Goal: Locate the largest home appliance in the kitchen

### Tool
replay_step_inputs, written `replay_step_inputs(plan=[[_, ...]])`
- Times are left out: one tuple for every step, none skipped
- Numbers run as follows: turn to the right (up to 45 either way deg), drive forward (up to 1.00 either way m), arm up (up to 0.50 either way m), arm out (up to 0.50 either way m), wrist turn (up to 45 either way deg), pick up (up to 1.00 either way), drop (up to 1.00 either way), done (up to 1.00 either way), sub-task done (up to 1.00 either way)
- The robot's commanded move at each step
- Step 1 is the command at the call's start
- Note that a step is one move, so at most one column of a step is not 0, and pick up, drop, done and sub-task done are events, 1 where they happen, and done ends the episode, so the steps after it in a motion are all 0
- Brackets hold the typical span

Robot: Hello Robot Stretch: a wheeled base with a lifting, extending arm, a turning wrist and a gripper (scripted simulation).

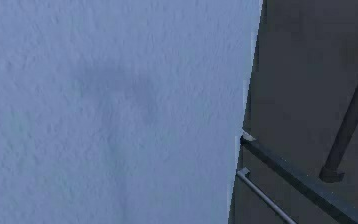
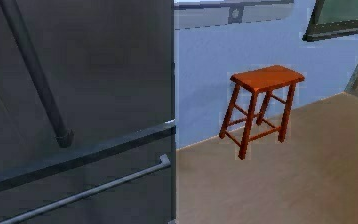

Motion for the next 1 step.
replay_step_inputs(plan=[[-3.0,0.0,0.0,0.0,0.0,0.0,0.0,0.0,0.0]])
